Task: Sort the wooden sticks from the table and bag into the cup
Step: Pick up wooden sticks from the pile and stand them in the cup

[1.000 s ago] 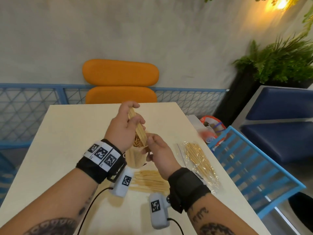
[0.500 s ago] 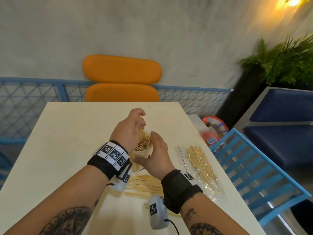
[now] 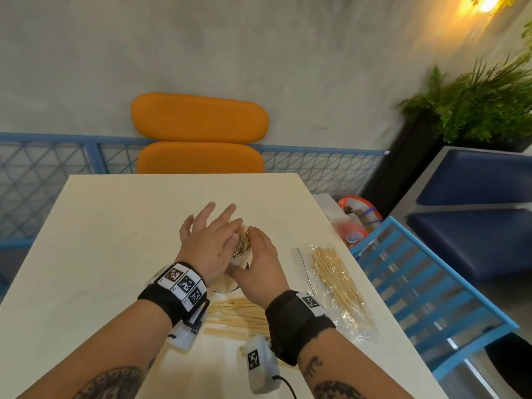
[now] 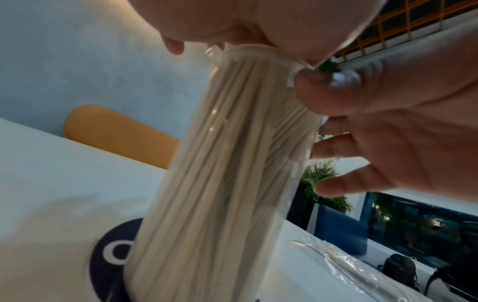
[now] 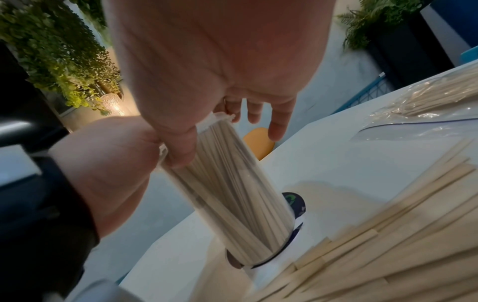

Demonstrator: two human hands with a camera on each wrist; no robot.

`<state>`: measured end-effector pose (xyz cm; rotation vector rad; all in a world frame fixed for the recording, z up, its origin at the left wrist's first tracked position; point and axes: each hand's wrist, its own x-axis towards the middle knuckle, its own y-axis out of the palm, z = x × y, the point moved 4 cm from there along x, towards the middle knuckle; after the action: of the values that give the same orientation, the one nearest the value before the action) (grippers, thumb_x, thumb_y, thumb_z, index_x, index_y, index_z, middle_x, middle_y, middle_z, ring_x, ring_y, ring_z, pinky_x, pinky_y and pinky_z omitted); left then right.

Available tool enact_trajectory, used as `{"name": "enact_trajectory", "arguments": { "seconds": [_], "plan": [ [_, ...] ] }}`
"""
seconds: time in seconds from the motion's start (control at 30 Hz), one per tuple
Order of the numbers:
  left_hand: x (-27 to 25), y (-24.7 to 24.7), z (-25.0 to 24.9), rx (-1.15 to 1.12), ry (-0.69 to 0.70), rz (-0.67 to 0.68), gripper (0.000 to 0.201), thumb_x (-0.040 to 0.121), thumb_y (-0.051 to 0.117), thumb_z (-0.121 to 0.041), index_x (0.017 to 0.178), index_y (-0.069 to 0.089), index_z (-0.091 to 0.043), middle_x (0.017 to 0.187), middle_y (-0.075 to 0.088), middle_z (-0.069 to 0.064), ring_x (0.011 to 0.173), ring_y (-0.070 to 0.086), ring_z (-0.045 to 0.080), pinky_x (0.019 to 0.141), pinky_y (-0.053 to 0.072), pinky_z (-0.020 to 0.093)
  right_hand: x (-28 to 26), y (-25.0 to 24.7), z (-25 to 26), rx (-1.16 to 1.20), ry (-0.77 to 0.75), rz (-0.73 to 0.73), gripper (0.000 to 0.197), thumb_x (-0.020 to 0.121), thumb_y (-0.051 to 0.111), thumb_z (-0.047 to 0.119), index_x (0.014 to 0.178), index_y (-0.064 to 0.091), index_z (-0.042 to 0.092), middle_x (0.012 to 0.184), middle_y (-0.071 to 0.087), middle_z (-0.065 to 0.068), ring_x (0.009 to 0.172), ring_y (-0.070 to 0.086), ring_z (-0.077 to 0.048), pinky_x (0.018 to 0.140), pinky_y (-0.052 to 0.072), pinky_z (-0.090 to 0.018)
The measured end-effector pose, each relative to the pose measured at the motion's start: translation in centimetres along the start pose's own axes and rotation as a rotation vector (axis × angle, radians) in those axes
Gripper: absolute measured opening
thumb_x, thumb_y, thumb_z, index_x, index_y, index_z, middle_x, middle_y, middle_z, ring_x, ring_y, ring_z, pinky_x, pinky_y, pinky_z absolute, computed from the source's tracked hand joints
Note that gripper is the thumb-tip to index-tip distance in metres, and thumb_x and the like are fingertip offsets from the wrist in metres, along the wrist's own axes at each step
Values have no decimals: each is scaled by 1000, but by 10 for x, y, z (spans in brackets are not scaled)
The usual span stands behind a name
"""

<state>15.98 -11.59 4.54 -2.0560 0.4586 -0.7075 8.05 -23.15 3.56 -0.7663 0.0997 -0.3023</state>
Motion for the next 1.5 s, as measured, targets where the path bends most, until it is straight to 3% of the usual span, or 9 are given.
{"name": "enact_trajectory", "arguments": {
  "seconds": [0.23, 0.53, 0.6, 0.73, 0.9, 1.07, 1.23, 1.43, 1.5],
  "plan": [
    [-23, 10, -6, 98, -34, 155, 75, 92, -4, -58, 154, 32, -35, 160, 23, -26, 151, -12, 2, 120, -13, 47, -3, 1, 0, -31, -7, -29, 79, 93, 61, 34, 158, 21, 19, 164, 19, 4, 149, 15, -10, 111, 12, -15],
    [-23, -1, -5, 60, -17, 248, 57, 104, 10, -50, 159, 15, -35, 165, 5, -21, 151, -15, 5, 121, -14, 49, -11, -20, -7, 4, -3, 139, 97, 89, 71, 40, 160, 7, 24, 166, 13, 8, 152, 14, -11, 122, 18, -29],
    [-30, -9, -4, -30, -27, 161, 60, 101, 11, -52, 158, 21, -33, 166, 9, -16, 153, -7, 7, 123, -7, 48, -24, -33, -16, -24, 9, 110, 89, 91, 69, 38, 160, 14, 22, 164, 18, 10, 151, 17, -10, 120, 18, -26],
    [-61, -14, 6, -145, -149, 30, 53, 98, 33, -43, 148, 42, -29, 161, 27, -11, 149, 17, 18, 119, 17, 48, -58, -47, -41, -209, 78, 46, 47, 94, 64, 34, 138, 55, 23, 144, 48, 4, 138, 37, -16, 110, 30, -26],
    [-105, -1, 17, -287, -286, -163, 39, 90, 57, -12, 128, 53, -19, 138, 47, -2, 125, 37, 25, 105, 37, 46, -107, -25, -63, -459, 212, 238, 29, 88, 67, 38, 115, 68, 30, 117, 55, 0, 107, 56, -19, 97, 48, -33],
    [-130, 22, 8, -405, -325, -32, 35, 92, 56, -8, 124, 57, -20, 129, 49, -3, 115, 48, 20, 105, 42, 41, -130, -3, -72, -689, 219, 315, 32, 91, 63, 40, 119, 68, 26, 116, 57, -2, 109, 54, -23, 95, 47, -34],
    [-145, 43, -9, -602, -458, 114, 26, 96, 54, -9, 115, 60, -25, 119, 56, -3, 94, 56, 6, 87, 42, 26, -137, 3, -73, -778, 175, 305, 22, 96, 51, 24, 103, 72, 25, 102, 56, -2, 96, 53, -22, 86, 45, -33],
    [-151, 56, -15, -668, -573, 156, 17, 98, 55, -19, 102, 62, -33, 109, 65, -6, 95, 64, 21, 93, 51, 37, -139, 11, -73, -849, 86, 348, 30, 98, 40, 20, 112, 64, 11, 109, 61, -8, 107, 52, -26, 85, 44, -38],
    [-154, 58, -16, -747, -613, 162, 21, 96, 54, -12, 97, 63, -32, 100, 68, 1, 81, 63, 23, 82, 54, 40, -137, 11, -72, -812, 99, 375, 27, 97, 41, 22, 110, 63, 11, 105, 61, -8, 106, 52, -26, 84, 45, -38]
  ]
}}
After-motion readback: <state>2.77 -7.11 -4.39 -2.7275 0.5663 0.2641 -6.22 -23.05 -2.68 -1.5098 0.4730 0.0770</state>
